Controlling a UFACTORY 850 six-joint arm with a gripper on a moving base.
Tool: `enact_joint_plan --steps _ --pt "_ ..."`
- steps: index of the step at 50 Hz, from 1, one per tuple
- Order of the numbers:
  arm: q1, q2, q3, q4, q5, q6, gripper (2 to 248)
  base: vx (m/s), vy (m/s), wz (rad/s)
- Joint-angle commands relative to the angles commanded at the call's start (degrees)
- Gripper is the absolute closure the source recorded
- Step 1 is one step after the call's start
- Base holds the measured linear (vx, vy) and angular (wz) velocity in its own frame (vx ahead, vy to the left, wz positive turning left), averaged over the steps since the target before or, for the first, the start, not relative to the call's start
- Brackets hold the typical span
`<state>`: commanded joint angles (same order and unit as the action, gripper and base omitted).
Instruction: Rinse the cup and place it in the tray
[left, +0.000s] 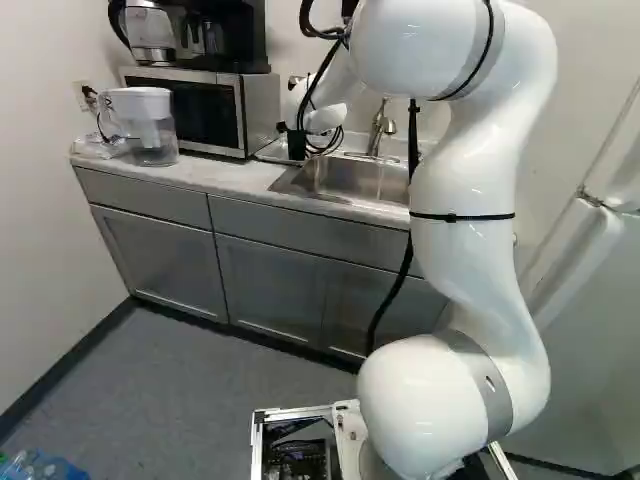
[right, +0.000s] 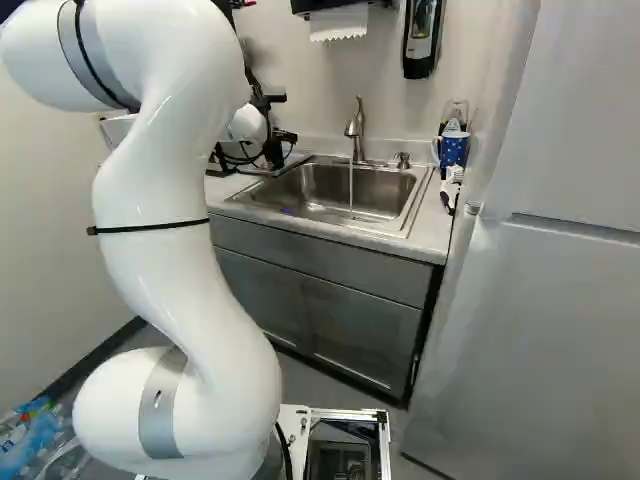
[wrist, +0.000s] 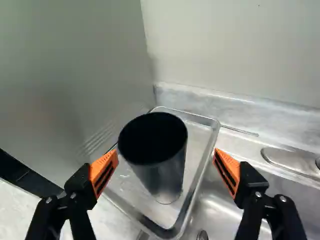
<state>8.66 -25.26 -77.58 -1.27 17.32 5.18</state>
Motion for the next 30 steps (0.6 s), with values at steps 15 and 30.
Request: enact_joint_plan --steps 15,30 --pt "0.00 0.76 -0.33 0.00 0.00 0.00 3 0.000 0.000 0.000" --pt "0.00 1.79 -0.90 0.00 0.00 0.00 3 0.000 0.000 0.000"
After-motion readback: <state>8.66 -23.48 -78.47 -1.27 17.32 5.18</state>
